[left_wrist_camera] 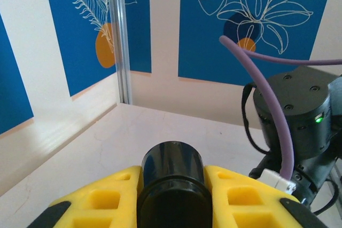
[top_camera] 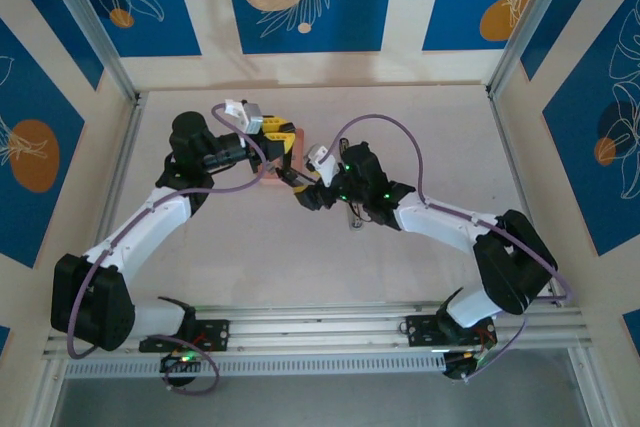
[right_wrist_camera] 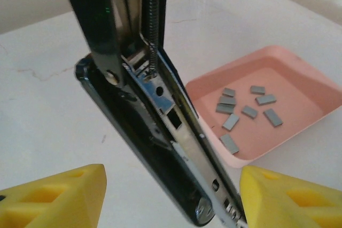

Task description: Load the staples into the stapler

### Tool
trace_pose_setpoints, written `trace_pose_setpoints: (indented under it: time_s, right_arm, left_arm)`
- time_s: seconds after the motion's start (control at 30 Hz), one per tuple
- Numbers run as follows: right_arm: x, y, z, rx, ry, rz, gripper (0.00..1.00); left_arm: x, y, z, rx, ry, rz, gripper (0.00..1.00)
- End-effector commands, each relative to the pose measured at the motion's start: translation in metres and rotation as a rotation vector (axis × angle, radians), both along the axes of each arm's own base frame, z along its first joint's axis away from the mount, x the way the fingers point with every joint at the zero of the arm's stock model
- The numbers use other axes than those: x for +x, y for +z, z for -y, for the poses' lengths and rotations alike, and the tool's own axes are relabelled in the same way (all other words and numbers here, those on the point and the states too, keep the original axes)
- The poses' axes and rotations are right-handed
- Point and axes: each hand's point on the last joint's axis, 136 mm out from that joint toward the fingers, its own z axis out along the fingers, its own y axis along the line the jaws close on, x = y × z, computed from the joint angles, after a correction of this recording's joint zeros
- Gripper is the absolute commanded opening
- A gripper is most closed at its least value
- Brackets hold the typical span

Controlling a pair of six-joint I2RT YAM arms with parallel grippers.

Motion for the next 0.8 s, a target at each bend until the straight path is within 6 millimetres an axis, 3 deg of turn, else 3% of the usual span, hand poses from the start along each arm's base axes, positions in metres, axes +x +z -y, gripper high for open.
trace_pose_setpoints:
  time_s: [0.0,0.53,0.77]
  right_arm:
    - [0.011,0.012,-0.007,-0.011,0.011,0.095,0.66]
    - [-0.012,0.005,-0.035,0.147,0.048,0.006,0.48]
    - [-0.014,0.013,-0.026,0.247,0.018,-0.002,0.48]
  left_arm:
    - [-0.012,0.043,0.003,-0.062,-0.048,0.135,0.0]
    - [-0.007,0.056,0.005,-0.135,-0.054,0.141,0.0]
    - [-0.006,0.057,0.004,-0.142,-0.05,0.145,0.0]
